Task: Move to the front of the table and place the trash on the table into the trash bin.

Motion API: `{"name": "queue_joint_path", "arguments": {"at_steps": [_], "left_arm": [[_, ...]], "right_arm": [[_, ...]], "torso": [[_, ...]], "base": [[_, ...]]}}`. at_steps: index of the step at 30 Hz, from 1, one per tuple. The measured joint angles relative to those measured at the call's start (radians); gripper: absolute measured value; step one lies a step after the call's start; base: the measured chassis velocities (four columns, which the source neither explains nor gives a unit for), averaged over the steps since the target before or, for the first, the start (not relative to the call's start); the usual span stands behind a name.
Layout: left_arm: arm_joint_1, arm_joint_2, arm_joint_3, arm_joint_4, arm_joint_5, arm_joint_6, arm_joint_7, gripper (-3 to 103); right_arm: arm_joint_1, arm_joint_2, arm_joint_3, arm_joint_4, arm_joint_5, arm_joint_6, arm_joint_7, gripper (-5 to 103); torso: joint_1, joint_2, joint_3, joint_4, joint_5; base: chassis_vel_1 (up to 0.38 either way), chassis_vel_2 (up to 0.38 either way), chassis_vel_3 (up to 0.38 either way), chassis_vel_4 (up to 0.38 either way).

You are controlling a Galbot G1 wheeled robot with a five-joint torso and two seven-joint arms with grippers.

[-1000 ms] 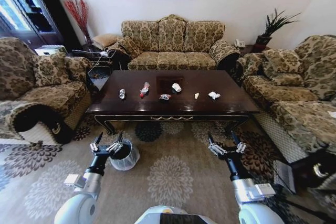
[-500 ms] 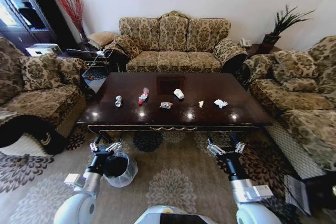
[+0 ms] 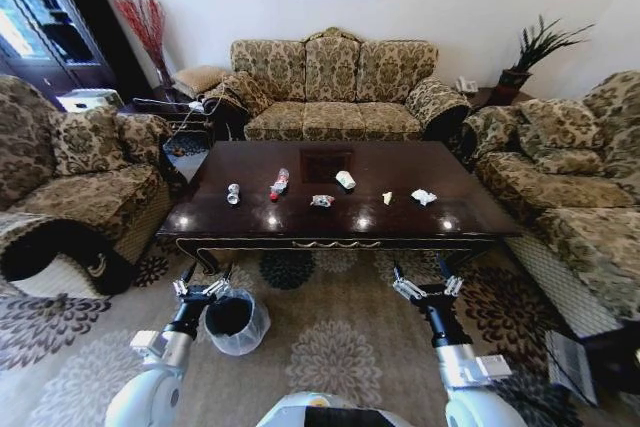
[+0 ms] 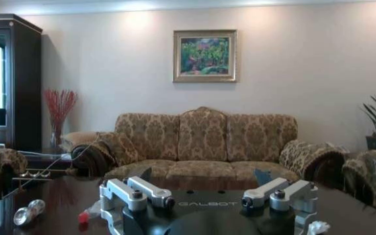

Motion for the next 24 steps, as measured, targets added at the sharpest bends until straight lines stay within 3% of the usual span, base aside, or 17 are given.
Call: {"name": "queue_joint_path", "arguments": {"at_steps": [9,14,18,19,24], "left_arm": [[-0.036,0.074,0.013,0.116,0.041,0.037,0.001,100],[-0.058,0.124,0.021,0.179,0.053,0.067,0.003,100],[-0.089,0.152,0.045,0.229,0.077,0.123,-0.001,99],[-0.128,0.168,0.066,0.296,0.098,0.158,-0.015,98],[-0.225,0.207,0.108,0.452,0.148,0.216,-0.020,98]], "right_arm": [[0.006,0.003,-0.007,-0.011,-0.001,0.007,0.002,100],[0.006,-0.005,-0.011,0.008,-0.010,-0.035,-0.007,100],[0.005,-0.006,-0.007,0.010,-0.010,-0.052,-0.001,100],[0.006,-0.006,-0.005,0.003,-0.005,-0.053,0.002,100],[0.009,-0.006,-0.005,-0.017,-0.006,-0.042,0.015,100]], "torso": [[0.000,0.000,0.000,0.0001,-0.0010],[0.000,0.000,0.000,0.0001,-0.0005],[0.000,0.000,0.000,-0.0001,0.0002],[0.000,0.000,0.000,-0.0001,0.0001],[0.000,0.000,0.000,0.0000,-0.0007]], "base": [[0.181,0.200,-0.169,-0.177],[0.025,0.025,-0.020,-0.029],[-0.062,-0.056,0.042,0.045],[0.000,0.000,0.000,0.000],[0.000,0.000,0.000,0.000]]}}
